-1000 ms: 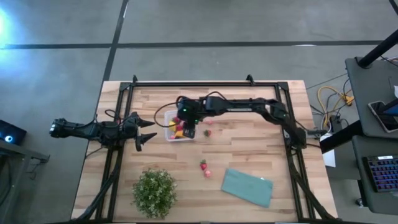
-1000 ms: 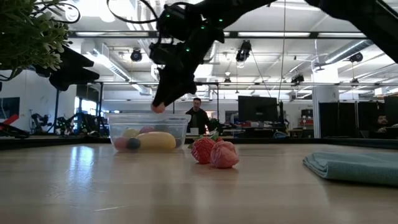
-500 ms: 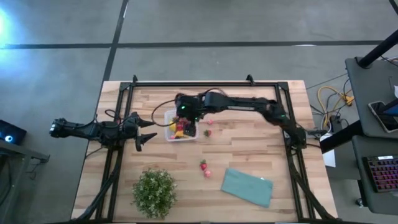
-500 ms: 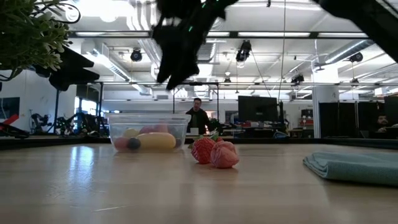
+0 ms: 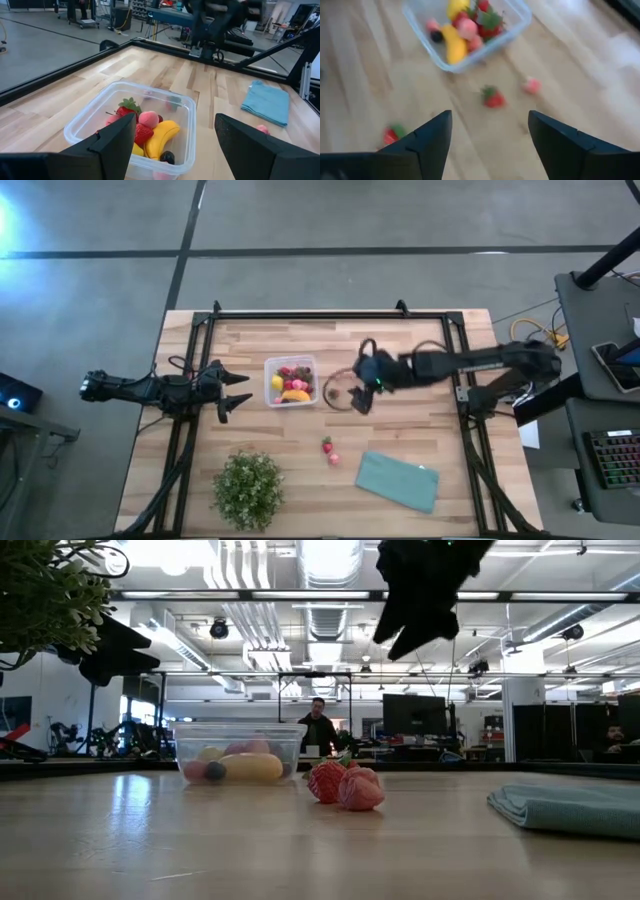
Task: Pick and placing Produce into tupperware
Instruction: Put the pink peach into the transparent bin
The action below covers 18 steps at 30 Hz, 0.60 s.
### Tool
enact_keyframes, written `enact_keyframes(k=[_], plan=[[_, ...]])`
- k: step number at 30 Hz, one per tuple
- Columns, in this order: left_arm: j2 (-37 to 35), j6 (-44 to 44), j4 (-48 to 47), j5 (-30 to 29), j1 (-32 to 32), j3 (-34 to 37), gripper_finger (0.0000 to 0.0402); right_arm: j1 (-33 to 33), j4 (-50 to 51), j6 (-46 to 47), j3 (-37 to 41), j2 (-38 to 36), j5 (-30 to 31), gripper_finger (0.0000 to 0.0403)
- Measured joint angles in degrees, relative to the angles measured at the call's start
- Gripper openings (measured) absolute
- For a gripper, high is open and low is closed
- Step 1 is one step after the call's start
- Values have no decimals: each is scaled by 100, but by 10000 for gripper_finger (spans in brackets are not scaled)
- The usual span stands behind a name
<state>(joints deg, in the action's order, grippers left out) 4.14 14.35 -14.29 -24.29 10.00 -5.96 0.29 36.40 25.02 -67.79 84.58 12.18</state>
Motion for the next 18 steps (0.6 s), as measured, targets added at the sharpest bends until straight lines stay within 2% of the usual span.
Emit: enact_keyframes(k=[3,5,8,10,12,18], plan=[[-2,0,3,0,0,0,258,204,-1287,637,699,-158,114,249],[-8,0,-2,0,0,0,258,201,-1860,816,821,-69,139,246],[-2,0,3,0,0,0,258,139,-1897,695,588,227,138,242],[-2,1,-4,0,0,0,258,79,-1423,489,77,323,89,239],[4,0,16,0,0,0,258,11,-533,213,-616,264,94,236],[-4,0,12,0,0,0,258,-438,3033,49,-2739,251,145,230]])
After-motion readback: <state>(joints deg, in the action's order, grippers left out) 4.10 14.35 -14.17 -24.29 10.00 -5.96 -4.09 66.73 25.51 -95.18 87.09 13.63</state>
